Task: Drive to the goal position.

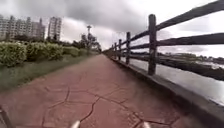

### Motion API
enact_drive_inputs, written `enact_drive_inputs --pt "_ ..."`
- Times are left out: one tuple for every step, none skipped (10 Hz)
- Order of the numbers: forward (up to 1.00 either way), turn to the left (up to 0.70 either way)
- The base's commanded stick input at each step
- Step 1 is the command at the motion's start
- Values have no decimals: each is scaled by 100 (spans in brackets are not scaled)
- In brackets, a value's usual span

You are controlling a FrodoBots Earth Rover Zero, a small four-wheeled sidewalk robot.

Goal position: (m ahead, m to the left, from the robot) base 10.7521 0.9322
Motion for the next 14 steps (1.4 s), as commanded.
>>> enact_drive_inputs --pt "50 0" --pt "50 0" --pt "50 0" --pt "50 0" --pt "50 41" --pt "50 50" --pt "50 39" --pt "50 1" --pt "50 5" --pt "50 3" --pt "50 0" --pt "50 0" --pt "50 0" --pt "50 0"
